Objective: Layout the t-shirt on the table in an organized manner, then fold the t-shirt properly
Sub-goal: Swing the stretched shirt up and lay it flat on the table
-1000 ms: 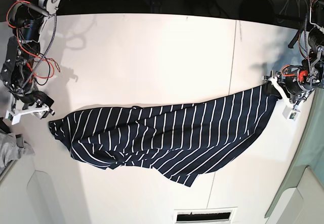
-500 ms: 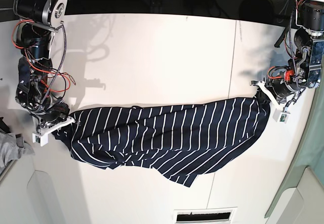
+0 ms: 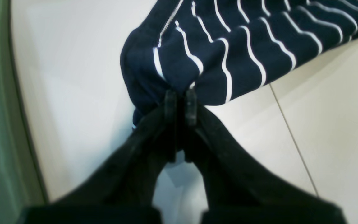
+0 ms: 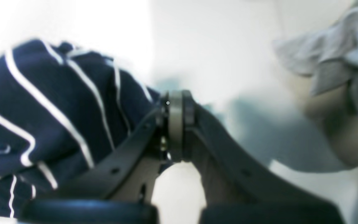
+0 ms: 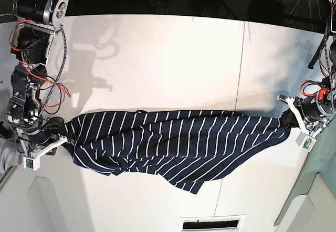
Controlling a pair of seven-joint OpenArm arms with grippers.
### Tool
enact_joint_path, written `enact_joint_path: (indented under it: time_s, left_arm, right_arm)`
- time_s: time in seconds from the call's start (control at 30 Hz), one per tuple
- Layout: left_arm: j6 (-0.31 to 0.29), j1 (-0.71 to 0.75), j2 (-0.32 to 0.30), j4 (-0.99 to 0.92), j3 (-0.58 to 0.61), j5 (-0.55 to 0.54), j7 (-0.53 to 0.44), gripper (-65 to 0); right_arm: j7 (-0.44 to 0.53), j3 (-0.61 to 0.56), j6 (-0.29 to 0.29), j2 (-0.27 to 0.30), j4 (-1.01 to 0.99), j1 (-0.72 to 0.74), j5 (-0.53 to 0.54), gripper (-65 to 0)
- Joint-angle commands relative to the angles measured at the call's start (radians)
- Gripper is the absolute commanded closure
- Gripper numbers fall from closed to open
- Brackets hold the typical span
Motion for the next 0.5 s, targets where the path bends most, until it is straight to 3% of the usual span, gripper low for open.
enact_joint_path:
  time_s: [0.0, 0.1, 0.23, 0.33, 0.47]
  left_arm:
    - [0.0, -0.02, -0.025, 0.018, -0.008, -0.008, -0.016, 0.0]
    - [0.0, -0.013, -0.024, 0.018, -0.008, -0.014, -0.002, 0.0]
    - [0.0, -0.009, -0.024, 0.018, -0.008, -0.018, 0.008, 0.0]
    - [0.0, -0.009, -0.022, 0.018, -0.008, -0.018, 0.004, 0.0]
    - [0.0, -0.009, -0.009, 0.018, -0.008, -0.022, 0.004, 0.0]
  right_arm:
    - [0.026, 0.016, -0.005, 0.009, 0.018, 0.027, 0.016, 0.0]
    - [0.03, 0.056, -0.062, 0.009, 0.004, 0.024, 0.072, 0.0]
    - [0.083, 0.093, -0.18, 0.009, -0.061, 0.024, 0.128, -25.3]
    - [0.11, 0.093, -0.176, 0.008, -0.127, 0.024, 0.154, -28.3]
    - [0.204, 0.093, -0.122, 0.008, -0.237, 0.025, 0.181, -28.3]
